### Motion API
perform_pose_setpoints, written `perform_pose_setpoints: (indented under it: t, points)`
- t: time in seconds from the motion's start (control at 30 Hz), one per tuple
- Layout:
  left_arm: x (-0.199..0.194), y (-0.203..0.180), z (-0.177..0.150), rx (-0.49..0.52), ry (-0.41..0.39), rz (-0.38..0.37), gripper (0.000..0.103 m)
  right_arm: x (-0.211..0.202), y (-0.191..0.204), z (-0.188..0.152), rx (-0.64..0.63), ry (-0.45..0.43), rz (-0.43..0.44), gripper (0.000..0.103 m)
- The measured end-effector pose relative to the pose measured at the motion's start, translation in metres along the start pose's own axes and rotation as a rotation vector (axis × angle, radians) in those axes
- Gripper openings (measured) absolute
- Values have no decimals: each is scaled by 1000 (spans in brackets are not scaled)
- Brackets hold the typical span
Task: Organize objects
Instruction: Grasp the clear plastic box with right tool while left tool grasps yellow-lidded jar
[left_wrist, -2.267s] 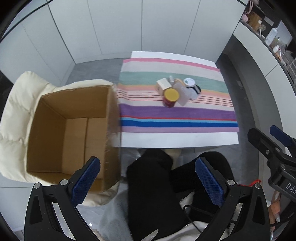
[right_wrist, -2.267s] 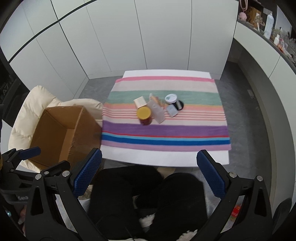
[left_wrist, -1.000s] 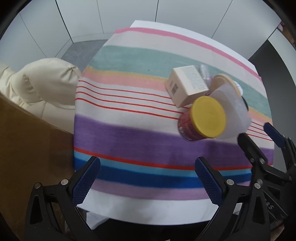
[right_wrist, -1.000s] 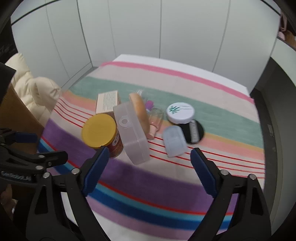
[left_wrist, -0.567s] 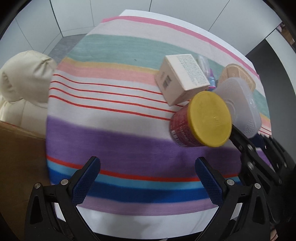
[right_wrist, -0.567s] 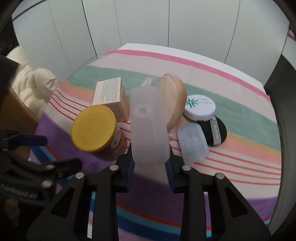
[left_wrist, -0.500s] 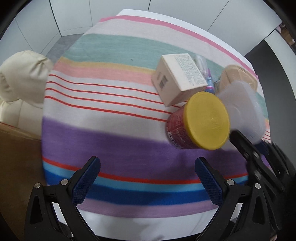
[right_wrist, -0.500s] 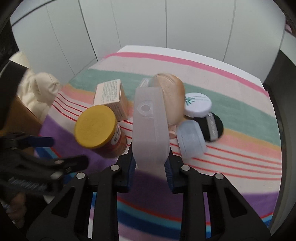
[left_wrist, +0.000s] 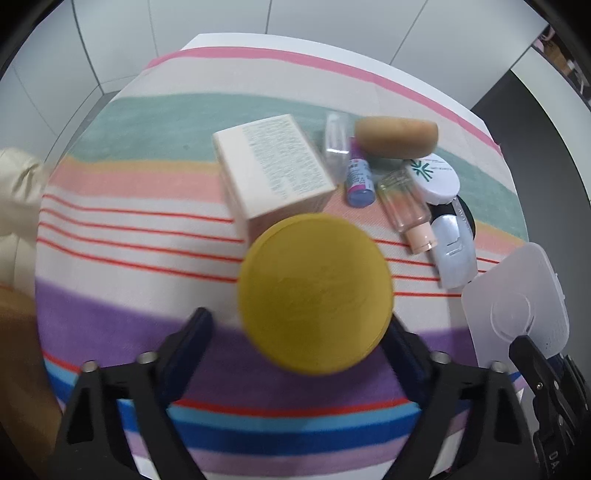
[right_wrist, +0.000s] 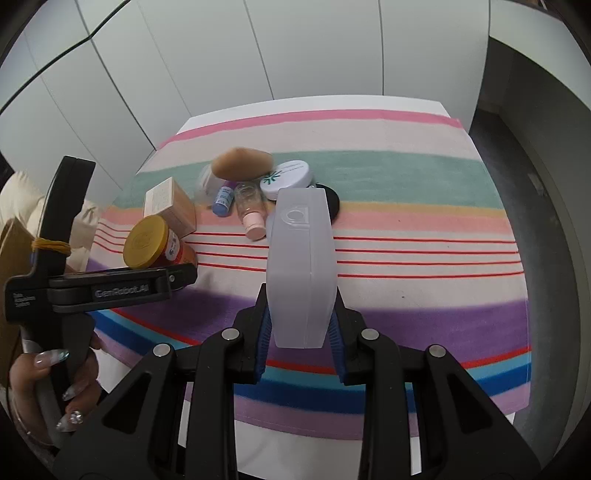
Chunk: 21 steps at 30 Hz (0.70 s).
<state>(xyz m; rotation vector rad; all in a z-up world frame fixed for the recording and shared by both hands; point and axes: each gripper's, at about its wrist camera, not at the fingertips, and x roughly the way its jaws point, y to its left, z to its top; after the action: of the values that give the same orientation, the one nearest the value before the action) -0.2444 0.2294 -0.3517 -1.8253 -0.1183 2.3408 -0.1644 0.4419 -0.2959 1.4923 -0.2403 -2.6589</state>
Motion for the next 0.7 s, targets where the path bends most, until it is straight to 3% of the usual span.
perform_pose_setpoints:
  t: [0.03,0.07,0.43,0.7]
  points:
    - [0,-2,1,7,-4,24,69,0,-2,0,4,0,-2,29]
    - [-3,-1,0,16,-18,44,56,-1,-3,0,5,-1,-7,29]
    - [-20,9,-3,-5,-34,58,55,-2,-3,3,10,6,-13,29]
    - [-65,2,11,17,-90,82,55,-29,2,19,14,-24,-47,29]
